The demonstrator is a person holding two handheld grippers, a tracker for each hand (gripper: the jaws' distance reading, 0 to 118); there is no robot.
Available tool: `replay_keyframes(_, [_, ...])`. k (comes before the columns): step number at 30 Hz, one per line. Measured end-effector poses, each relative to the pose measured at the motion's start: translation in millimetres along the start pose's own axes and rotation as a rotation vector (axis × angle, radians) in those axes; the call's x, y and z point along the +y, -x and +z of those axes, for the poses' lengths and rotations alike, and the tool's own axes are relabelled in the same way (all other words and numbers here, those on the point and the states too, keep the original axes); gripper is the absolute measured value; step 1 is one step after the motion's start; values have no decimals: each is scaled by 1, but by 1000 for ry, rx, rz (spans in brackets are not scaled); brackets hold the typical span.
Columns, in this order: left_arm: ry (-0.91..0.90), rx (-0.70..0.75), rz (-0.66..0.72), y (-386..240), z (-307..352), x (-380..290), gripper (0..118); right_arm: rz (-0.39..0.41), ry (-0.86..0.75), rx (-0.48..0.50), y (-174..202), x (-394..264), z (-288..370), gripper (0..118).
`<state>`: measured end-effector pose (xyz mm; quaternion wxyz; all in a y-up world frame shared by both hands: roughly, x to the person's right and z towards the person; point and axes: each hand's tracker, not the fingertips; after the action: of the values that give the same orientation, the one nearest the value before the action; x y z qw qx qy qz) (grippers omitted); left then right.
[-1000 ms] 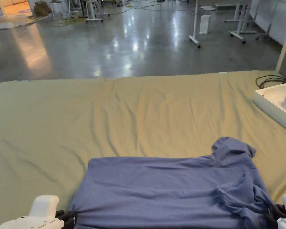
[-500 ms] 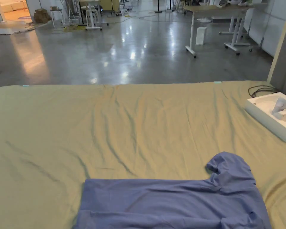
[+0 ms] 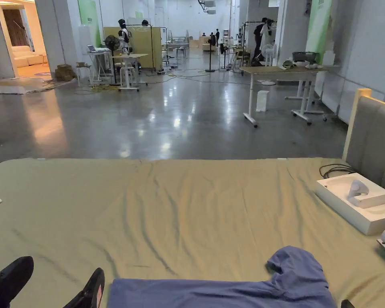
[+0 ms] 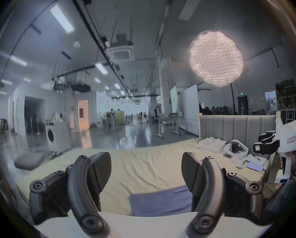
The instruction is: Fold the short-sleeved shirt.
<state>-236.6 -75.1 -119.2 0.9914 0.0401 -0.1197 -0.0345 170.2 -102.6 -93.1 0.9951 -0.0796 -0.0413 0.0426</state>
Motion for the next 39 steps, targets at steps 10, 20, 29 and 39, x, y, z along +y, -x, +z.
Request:
replay_keyframes(10, [167, -84, 93, -18, -12, -8, 15, 37, -32, 90, 38, 10, 11, 6])
replay_keyframes(20, [207, -105, 86, -18, -12, -12, 1, 44, -15, 99, 36, 4, 4, 0])
replay_keyframes(29, [322, -89, 182, 2, -48, -32, 1, -87, 48, 112, 28, -5, -20, 0])
replay_keyframes(39, [788, -123, 273, 70, -222, -165, 98, -137, 226, 128, 19, -43, -69, 0])
